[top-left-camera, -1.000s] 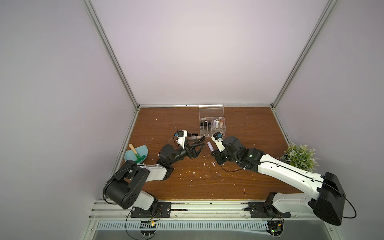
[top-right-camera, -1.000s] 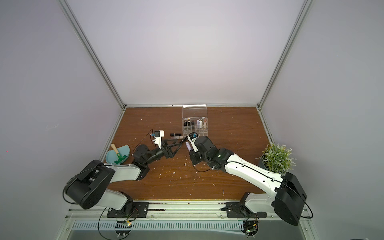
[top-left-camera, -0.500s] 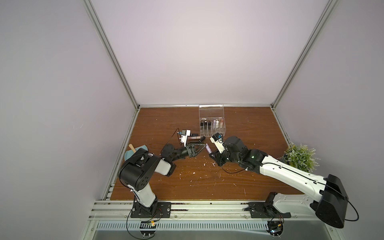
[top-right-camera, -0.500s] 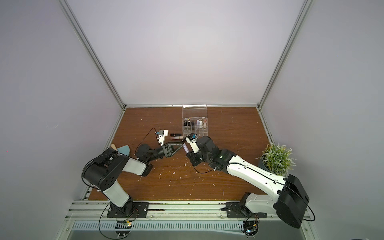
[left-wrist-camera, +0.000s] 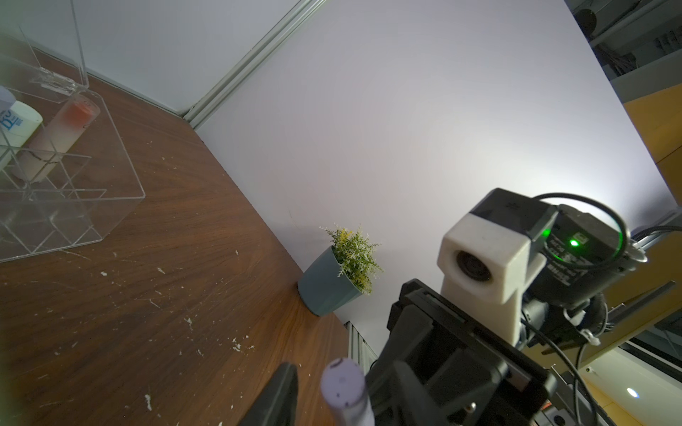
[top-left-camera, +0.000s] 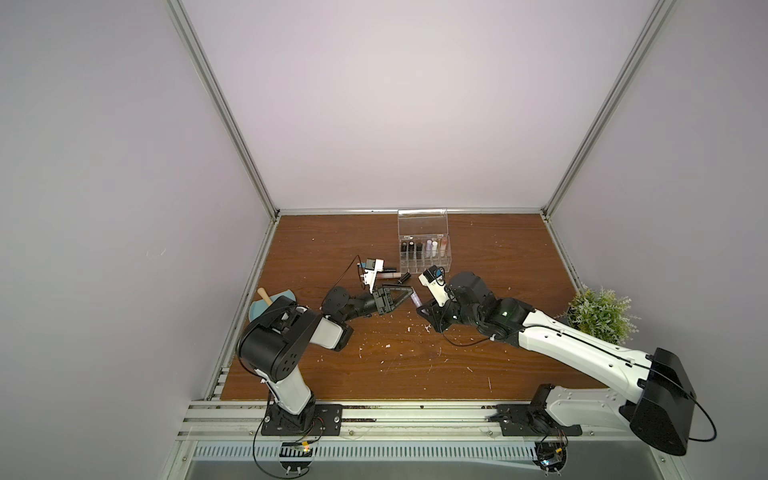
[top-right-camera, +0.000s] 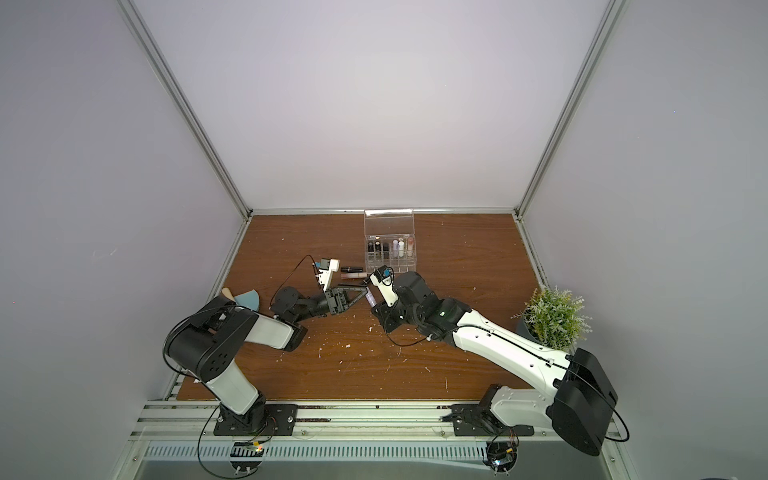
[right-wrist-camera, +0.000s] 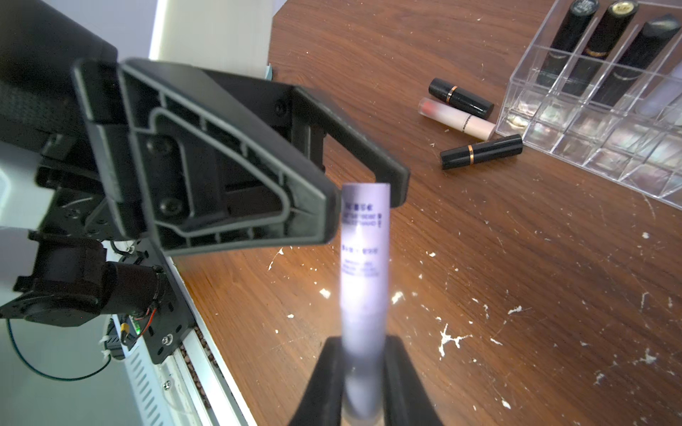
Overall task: Arrange the lipsticks in the organizer
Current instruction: Pick up the lipstick at the center of the board.
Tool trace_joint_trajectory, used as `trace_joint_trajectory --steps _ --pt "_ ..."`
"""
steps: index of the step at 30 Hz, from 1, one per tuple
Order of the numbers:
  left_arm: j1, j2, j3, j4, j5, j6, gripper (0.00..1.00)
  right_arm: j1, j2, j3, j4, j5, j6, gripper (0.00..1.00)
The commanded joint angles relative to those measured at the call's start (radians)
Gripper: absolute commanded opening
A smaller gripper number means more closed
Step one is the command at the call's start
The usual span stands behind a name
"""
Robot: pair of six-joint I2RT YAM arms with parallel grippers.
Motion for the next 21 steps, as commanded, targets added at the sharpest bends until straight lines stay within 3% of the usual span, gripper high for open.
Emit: trace_joint_trajectory --steps 1,8,21 --pt "-0.011 -0.015 0.014 0.198 0.026 0.018 0.44 -0.002 0.0 0.032 0.036 -0.014 -0.004 0.08" --pt "-0.022 -0.033 0.019 0.147 0.025 0.053 0.43 -0.002 0.018 0.058 0.028 -0.01 -0.012 0.07" --pt "-0.022 -0.038 0.023 0.126 0.03 0.064 0.11 -0.005 0.02 0.077 0.008 0.005 -0.024 0.08"
